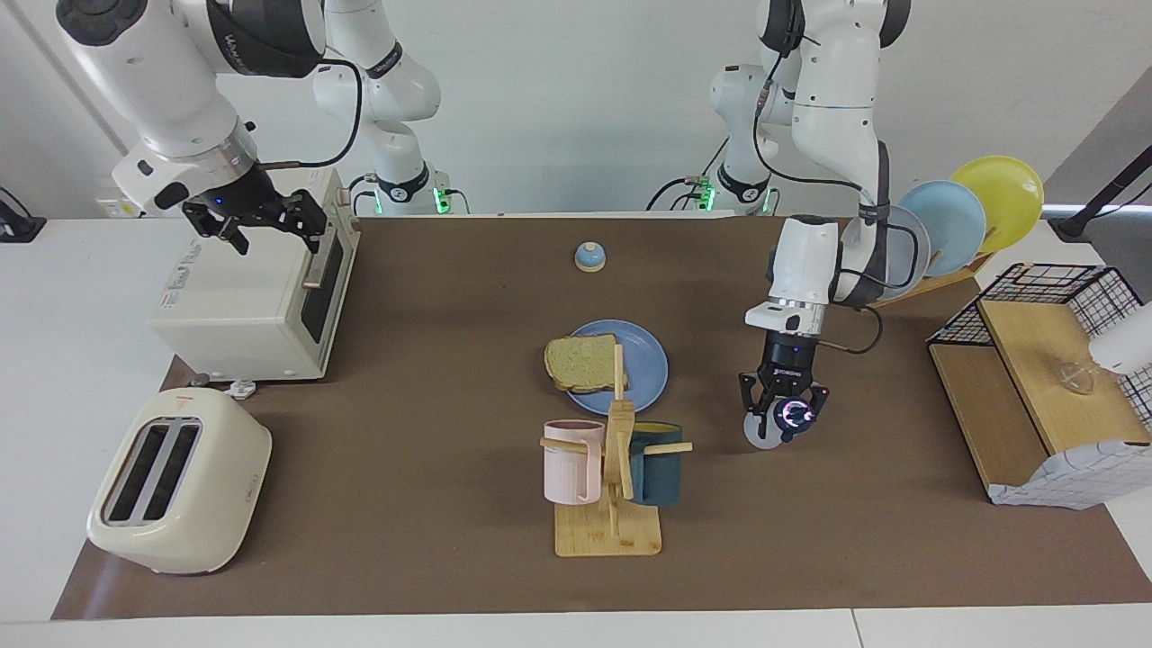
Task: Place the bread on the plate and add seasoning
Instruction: 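Lower the bottle upright onto the table and open the left gripper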
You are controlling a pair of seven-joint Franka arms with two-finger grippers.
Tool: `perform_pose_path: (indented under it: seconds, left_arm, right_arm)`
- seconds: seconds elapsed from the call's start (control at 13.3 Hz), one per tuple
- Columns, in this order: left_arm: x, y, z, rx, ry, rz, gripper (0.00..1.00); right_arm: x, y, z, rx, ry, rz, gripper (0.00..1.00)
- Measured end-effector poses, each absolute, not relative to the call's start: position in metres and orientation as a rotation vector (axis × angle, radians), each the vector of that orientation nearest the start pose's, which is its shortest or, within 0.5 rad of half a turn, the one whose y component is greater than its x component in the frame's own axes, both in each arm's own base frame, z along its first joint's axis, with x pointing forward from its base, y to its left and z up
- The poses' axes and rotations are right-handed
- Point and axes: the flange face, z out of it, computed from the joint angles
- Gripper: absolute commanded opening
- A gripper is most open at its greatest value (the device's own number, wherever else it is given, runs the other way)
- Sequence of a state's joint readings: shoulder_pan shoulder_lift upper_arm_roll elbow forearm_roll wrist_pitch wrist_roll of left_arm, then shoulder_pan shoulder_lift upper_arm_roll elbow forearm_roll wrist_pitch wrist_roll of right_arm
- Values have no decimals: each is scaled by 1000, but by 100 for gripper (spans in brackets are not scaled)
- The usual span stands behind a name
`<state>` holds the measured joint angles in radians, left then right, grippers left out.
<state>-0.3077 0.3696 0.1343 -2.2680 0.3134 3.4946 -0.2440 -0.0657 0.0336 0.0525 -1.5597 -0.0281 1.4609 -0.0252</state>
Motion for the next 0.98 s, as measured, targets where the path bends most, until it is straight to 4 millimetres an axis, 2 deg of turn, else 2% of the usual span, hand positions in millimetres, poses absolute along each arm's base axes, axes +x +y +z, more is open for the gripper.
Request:
perform_pose_path:
  seconds: [0.08, 0.83, 0.98]
  left_arm:
    - [566, -140, 295, -2934, 448, -1320, 100]
    - [548, -135, 274, -2968, 445, -1234, 100]
    - [542, -133, 277, -2971, 442, -1234, 100]
  right_arm:
    - [552, -11, 602, -3158, -17, 210, 100]
    - [552, -11, 602, -3158, -17, 210, 100]
    - [552, -11, 602, -3158, -17, 210, 100]
